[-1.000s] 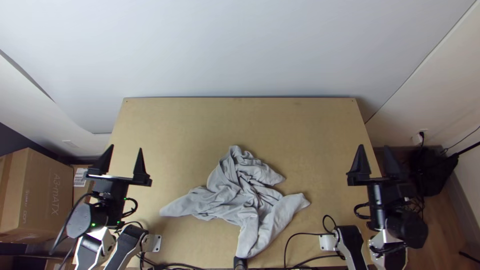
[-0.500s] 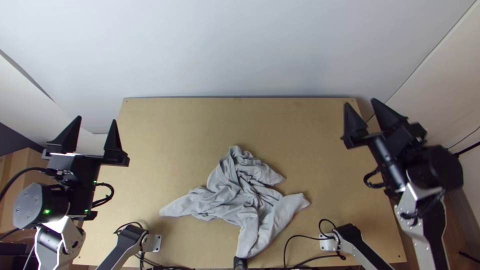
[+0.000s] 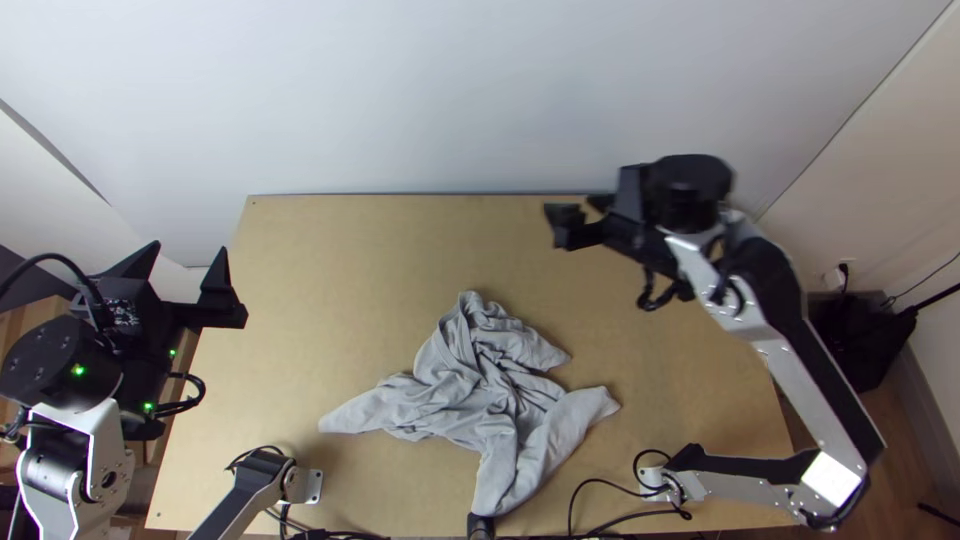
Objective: Fold the t-shirt
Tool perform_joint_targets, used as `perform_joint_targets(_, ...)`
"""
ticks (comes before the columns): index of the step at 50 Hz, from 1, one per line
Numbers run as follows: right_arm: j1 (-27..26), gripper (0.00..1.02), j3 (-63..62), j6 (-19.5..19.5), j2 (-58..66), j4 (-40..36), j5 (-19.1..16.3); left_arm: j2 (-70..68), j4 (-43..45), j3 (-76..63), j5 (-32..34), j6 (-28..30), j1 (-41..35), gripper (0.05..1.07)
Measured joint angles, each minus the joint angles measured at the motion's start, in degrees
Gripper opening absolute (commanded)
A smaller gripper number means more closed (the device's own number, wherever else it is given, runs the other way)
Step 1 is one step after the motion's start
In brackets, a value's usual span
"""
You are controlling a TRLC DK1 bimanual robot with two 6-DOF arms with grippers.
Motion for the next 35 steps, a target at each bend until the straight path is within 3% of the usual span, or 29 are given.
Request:
perform_joint_targets(13, 11.08, 0.98, -0.44, 9.75, 8.72, -5.86, -1.75, 0.66, -8.96, 2.47, -0.20, -4.22, 4.37, 1.02)
perform_joint_targets(24, 15.50, 0.98, -3.15, 21.18, 11.56, -8.72, -8.39, -0.04, -12.59, 2.34, -0.20, -6.14, 5.68, 1.02)
perform_joint_targets(29, 18.01, 0.98, -3.13, 23.71, 13.88, -10.05, -11.72, -1.53, -13.05, 1.44, -0.22, -6.56, 6.23, 1.02)
perform_joint_targets(35, 22.53, 0.97, -3.13, 24.59, 16.74, -10.67, -13.22, -3.10, -13.14, 0.15, -0.22, -6.60, 7.04, 1.02)
